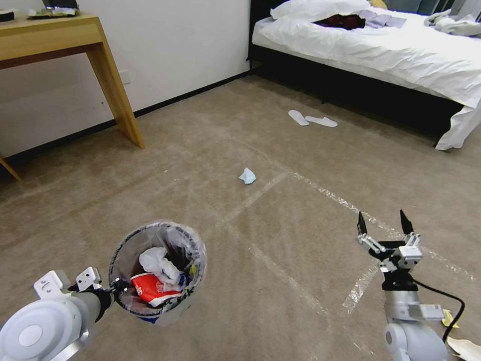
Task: Pick up the trash bin and place the garbage on the floor into it.
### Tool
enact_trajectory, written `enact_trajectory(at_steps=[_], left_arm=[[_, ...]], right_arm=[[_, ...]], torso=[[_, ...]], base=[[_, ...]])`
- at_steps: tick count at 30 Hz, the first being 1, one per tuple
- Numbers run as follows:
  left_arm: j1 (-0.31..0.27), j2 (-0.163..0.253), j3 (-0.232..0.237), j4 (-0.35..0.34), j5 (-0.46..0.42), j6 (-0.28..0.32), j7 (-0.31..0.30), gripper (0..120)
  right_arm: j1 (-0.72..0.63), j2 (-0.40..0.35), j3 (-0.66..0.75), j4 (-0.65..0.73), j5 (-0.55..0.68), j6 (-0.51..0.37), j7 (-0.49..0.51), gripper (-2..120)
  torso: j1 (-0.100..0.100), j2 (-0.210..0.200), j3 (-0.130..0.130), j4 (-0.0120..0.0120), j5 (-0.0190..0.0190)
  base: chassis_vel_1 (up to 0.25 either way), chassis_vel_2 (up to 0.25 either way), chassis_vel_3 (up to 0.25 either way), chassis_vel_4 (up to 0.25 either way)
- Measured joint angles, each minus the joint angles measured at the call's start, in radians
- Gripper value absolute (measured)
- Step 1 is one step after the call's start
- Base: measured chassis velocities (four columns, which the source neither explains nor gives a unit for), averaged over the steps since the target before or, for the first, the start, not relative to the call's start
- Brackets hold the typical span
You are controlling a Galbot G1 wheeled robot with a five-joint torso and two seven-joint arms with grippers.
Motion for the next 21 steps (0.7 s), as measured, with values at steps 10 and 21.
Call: enact_trajectory(at_steps=[10, 21], left_arm=[[0.019, 0.006, -0.029, -0.020, -0.023, 0.008, -0.005, 0], [0.033, 0.006, -0.037, -0.022, -0.024, 0.013, -0.005, 0]], right_arm=[[-0.017, 0.020, -0.034, -0.022, -0.033, 0.041, -0.008, 100], [-0.015, 0.023, -0.046, -0.039, -0.042, 0.052, -0.018, 100]], torso=[[0.000, 0.000, 0.000, 0.0000, 0.0001], [0.000, 0.000, 0.000, 0.0000, 0.0000]], base=[[0.000, 0.000, 0.000, 0.000], [0.000, 0.000, 0.000, 0.000]])
